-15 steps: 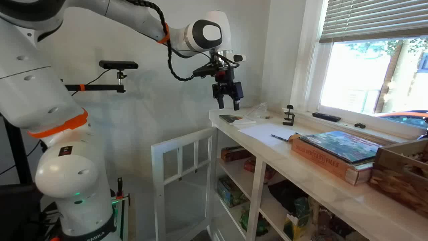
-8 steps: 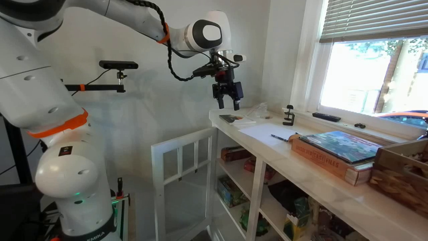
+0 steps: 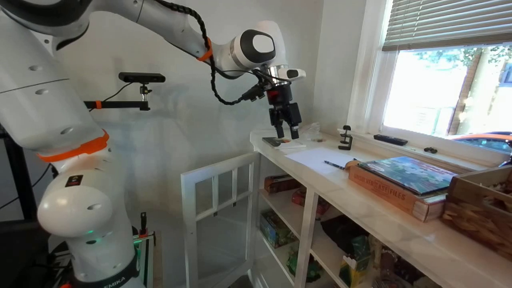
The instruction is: Move the crayons to the left side of the paper
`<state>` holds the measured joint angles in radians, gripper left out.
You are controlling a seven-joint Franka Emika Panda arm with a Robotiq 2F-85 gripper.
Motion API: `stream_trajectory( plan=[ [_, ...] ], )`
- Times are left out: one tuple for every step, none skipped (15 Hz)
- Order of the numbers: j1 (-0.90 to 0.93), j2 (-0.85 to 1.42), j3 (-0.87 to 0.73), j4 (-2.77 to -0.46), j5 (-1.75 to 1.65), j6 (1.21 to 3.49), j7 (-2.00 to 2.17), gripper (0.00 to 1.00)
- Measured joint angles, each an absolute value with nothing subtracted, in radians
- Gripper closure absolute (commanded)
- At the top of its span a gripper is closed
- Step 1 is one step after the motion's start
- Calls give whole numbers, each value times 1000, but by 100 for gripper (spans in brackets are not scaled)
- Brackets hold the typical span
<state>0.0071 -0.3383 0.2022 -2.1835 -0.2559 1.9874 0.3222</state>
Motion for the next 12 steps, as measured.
stream_trajectory(
  plan=[
    [-1, -319, 202, -2178, -269, 1992, 356, 0],
    [-6, -300, 200, -2173, -278, 2000, 383, 0],
    [-7, -281, 196, -2169, -279, 2021, 392, 0],
    [-8, -262, 189, -2165, -279, 2043, 393, 0],
    [-8, -244, 183, -2158, -280, 2065, 392, 0],
    [-8, -225, 176, -2150, -280, 2092, 387, 0],
    [-7, -206, 169, -2141, -280, 2123, 374, 0],
    [-7, -189, 163, -2132, -280, 2156, 357, 0],
    [-6, -172, 155, -2122, -278, 2195, 333, 0],
    [-5, -157, 148, -2114, -276, 2233, 312, 0],
    [-5, -141, 140, -2104, -275, 2267, 295, 0],
    [-5, -126, 133, -2094, -275, 2293, 288, 0]
  ],
)
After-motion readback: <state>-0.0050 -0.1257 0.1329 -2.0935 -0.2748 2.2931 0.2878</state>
